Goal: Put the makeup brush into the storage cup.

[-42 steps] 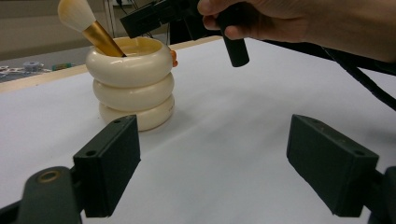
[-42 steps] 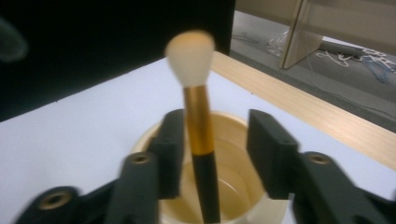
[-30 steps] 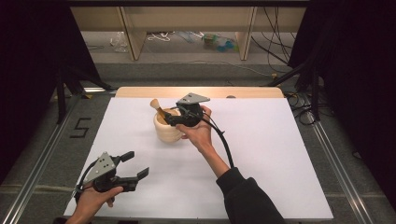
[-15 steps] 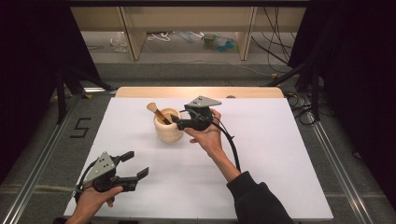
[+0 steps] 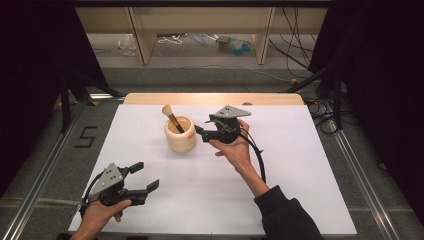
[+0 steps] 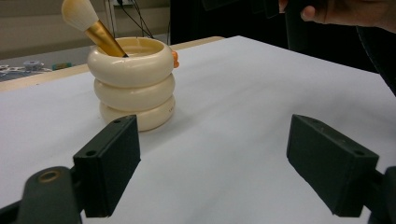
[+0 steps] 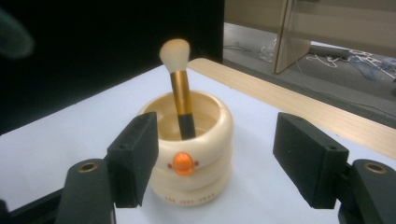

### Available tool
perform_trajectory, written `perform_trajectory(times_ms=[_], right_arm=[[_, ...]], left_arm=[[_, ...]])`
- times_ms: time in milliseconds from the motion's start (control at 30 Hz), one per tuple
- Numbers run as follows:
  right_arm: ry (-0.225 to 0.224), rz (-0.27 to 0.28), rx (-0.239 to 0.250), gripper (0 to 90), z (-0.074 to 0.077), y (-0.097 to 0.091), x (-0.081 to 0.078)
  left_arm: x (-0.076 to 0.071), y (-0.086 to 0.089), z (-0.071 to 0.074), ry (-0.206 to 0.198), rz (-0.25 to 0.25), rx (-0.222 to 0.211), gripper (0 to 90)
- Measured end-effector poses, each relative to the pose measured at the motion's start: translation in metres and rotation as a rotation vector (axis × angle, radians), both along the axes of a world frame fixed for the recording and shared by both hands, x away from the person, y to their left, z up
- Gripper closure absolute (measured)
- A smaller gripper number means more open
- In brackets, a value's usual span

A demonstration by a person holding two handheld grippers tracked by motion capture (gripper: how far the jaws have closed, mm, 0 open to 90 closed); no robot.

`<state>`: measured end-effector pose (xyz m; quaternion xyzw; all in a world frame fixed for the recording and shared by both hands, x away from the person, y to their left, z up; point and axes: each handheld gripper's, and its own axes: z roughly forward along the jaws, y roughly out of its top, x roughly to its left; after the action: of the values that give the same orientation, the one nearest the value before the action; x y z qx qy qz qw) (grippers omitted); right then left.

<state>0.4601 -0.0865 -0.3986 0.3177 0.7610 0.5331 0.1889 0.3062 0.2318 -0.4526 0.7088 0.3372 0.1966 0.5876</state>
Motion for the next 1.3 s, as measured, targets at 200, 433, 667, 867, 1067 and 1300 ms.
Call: perform_trajectory(times_ms=[200, 433, 667, 867, 1067, 1300], right_arm=[[0.003, -0.009, 0.004, 30.9, 0.000, -0.013, -0.006], [0.026, 0.007, 0.002, 27.1, 0.001, -0.019, -0.017], [0.007, 0.004, 0.002, 26.2, 0.003, -0.028, -0.025], [0.022, 0.009, 0.003, 26.4, 0.001, -0.037, -0.030], [0.013, -0.002, -0.005, 26.2, 0.002, -0.043, -0.034], [0.025, 0.005, -0.002, 26.1, 0.001, -0.049, -0.041]], left_arm=[[0.000, 0.000, 0.000, 0.000, 0.000, -0.001, 17.3], [0.001, 0.004, 0.001, -0.003, -0.010, 0.054, 17.3], [0.001, 0.004, 0.001, -0.004, -0.009, 0.057, 17.3], [0.001, 0.004, 0.001, -0.003, -0.008, 0.056, 17.3], [0.001, 0.004, 0.001, -0.005, -0.009, 0.059, 17.3], [0.001, 0.004, 0.001, -0.004, -0.008, 0.057, 17.3]])
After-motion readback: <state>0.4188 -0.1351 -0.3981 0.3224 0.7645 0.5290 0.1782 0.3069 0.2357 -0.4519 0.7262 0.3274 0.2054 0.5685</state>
